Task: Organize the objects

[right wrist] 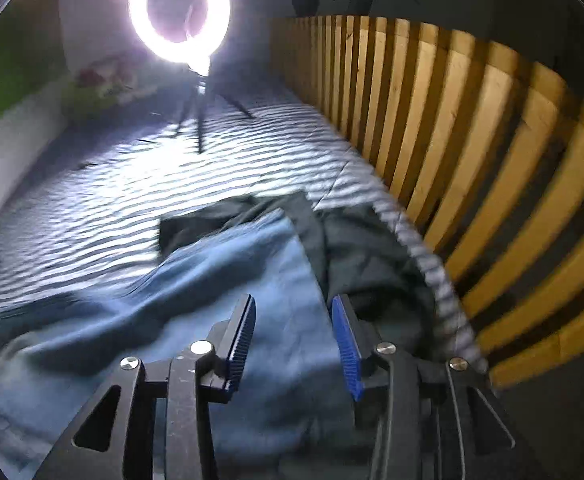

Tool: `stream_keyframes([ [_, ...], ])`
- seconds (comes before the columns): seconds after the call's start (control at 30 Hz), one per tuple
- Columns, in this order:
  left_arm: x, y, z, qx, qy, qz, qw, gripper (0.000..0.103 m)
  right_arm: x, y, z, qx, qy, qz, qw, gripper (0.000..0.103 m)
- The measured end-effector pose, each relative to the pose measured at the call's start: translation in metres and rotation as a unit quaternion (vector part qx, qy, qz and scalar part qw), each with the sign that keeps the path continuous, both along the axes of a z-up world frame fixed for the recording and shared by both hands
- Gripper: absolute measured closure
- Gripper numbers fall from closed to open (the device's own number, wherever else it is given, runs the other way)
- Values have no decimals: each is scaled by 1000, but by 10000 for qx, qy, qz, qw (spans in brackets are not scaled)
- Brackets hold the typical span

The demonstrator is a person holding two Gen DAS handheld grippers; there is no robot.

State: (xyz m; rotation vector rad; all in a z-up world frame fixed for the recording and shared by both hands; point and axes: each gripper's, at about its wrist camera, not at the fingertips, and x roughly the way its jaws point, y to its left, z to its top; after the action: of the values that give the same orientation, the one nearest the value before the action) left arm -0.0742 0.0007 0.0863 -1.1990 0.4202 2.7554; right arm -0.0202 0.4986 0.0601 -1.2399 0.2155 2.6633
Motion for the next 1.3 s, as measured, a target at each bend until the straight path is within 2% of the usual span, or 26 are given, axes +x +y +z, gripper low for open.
stream_keyframes([
  [0.1,56,-40,21,191,90,289,9994,31,50,3,3,-238,-19,151,9996,65],
  [0.17,94,-63,27,339,47,433,9985,31,90,4,1,-409,-35,230,9989,65],
  [0.2,120,-74,27,288,67,516,9982,31,101,5,-1,-473,-29,236,9986,65],
  [0.3,173,-90,20,69,57,632,9980,31,150,10,-6,-762,18,141,9970,65],
  [0.37,202,-98,11,55,21,726,9973,31,178,17,-9,-926,30,-20,9957,65],
  [0.47,237,-107,-3,51,-38,774,9970,31,203,22,-12,-1001,-50,-46,9950,64],
  [0.53,248,-108,-12,189,-127,736,9970,31,207,17,-18,-974,-226,47,9950,61],
  [0.6,247,-101,-19,317,-201,689,9969,31,198,7,-30,-1046,-467,304,9930,54],
  [0.67,236,-82,-25,417,-266,445,9978,30,189,-6,-46,-1003,-676,405,9918,54],
  [0.77,214,-45,-32,331,-326,20,9989,24,167,-22,-67,-962,-916,507,9898,54],
  [0.87,183,6,-42,231,-462,-527,9973,24,140,-33,-81,-1127,-1124,606,9854,54],
  [0.93,161,42,-58,212,-725,-914,9929,20,124,-34,-93,-1296,-1348,524,9810,54],
  [1.03,134,91,-92,-76,-1065,-1348,9851,17,110,-38,-108,-1366,-1539,432,9776,53],
  [1.17,113,140,-147,-564,-1584,-1815,9689,13,109,-54,-114,-935,-1586,632,9809,54],
  [1.23,111,152,-168,-709,-1735,-1927,9632,12,114,-59,-112,-851,-1557,790,9810,71],
  [1.27,112,154,-168,-562,-1629,-1937,9658,19,117,-61,-111,-825,-1573,852,9804,90],
  [1.3,113,154,-167,-350,-1690,-1976,9650,41,122,-61,-109,-793,-1541,869,9810,98],
])
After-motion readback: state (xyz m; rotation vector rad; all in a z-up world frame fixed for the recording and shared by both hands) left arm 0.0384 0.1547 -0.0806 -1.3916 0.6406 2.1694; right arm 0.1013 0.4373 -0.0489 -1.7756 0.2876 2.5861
